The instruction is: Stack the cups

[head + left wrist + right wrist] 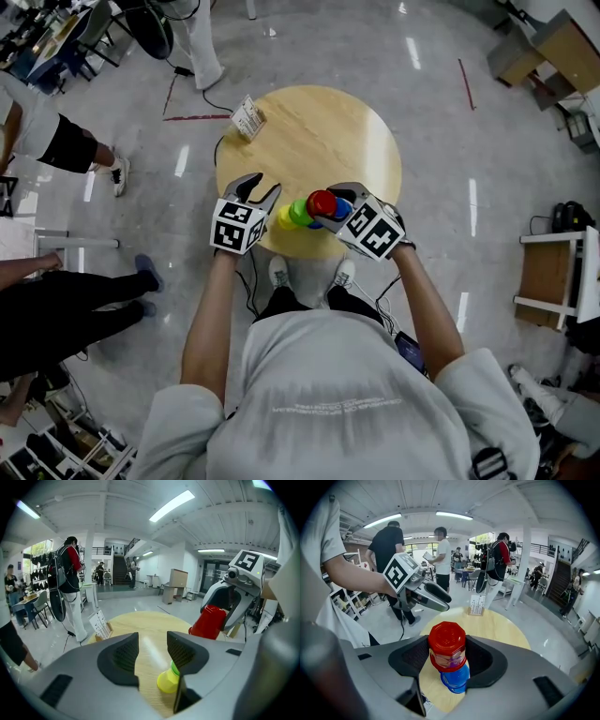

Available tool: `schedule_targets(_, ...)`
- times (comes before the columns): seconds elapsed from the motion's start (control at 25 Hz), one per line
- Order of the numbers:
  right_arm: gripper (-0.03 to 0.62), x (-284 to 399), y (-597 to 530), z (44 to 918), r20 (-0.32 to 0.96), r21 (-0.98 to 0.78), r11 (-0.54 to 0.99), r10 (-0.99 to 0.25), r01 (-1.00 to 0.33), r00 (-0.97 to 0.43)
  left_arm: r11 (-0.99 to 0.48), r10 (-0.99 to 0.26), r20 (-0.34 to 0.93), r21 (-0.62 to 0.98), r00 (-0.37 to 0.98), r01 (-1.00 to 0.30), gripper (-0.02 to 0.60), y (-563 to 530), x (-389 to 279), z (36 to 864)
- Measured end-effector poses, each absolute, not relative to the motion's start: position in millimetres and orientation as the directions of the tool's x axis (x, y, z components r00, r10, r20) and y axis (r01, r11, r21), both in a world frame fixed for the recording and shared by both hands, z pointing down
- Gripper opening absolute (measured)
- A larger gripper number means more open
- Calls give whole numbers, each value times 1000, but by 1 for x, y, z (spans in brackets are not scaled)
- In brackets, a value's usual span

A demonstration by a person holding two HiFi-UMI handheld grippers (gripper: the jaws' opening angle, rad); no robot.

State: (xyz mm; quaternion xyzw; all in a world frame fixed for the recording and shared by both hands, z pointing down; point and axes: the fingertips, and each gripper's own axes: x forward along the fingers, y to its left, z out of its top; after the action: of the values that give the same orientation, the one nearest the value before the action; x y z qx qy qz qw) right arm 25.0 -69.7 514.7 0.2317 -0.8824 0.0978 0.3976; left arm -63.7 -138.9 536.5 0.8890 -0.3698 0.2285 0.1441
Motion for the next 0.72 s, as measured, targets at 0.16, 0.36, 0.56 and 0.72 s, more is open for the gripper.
schedule_targets(0.16,264,22,-71,521,741,4,871,-332,-491,-583,-682,-595,513,86,619,-727,204,-138,-67,537)
schedule_targets(0.36,265,23,-72,522,739,11,869,-340,-494,-581,-679,-598,511,87,618,-729,204,-138,-70,535)
schedule_targets(0.56,290,23,-73,508,702,-28,862,-343,-506,-624,-686,-599,493,90,631,-722,206,-141,-67,530)
schedule_targets(0.72,300,26,-78,488,662,-66,864,-335,-499,-670,-691,-605,473,87,640,-718,206,-147,-64,522)
